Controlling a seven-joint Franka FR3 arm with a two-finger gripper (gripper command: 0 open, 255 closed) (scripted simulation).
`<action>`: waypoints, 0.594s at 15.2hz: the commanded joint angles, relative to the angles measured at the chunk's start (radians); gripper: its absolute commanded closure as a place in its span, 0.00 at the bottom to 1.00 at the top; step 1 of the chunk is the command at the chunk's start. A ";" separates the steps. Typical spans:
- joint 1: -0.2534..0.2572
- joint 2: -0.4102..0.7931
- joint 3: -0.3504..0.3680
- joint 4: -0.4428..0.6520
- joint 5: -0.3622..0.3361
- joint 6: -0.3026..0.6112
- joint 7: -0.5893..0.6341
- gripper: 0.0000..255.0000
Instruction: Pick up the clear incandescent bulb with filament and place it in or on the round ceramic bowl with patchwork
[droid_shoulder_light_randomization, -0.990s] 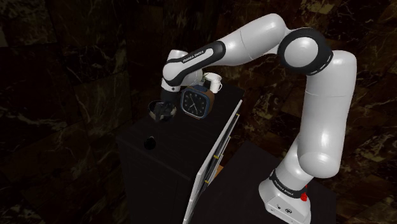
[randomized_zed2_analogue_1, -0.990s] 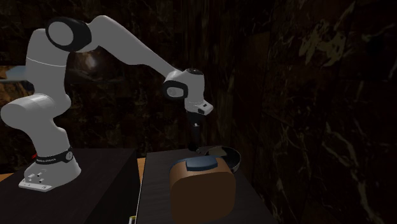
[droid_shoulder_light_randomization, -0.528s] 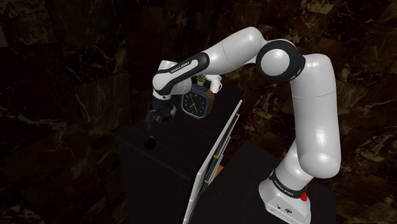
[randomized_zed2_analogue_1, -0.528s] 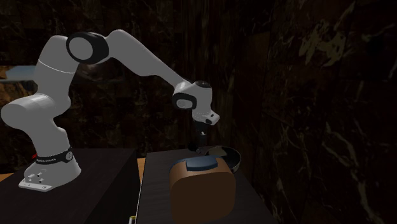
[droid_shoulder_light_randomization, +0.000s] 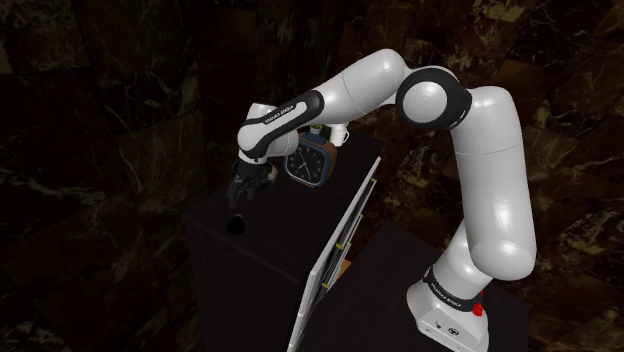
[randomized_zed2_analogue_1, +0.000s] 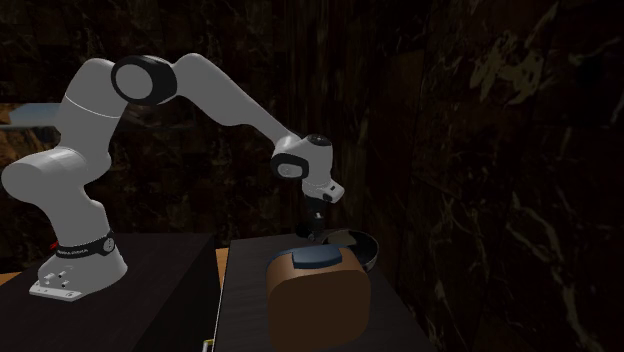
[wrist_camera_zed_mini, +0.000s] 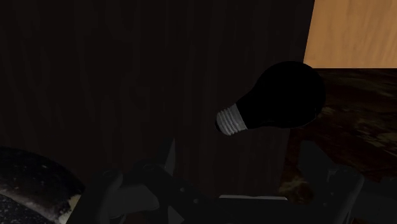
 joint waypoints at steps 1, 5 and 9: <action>0.000 0.000 0.000 0.000 0.000 0.001 0.000 0.00; 0.000 0.000 0.000 0.000 0.000 0.000 0.000 1.00; 0.000 0.000 0.000 0.000 0.000 0.000 0.000 1.00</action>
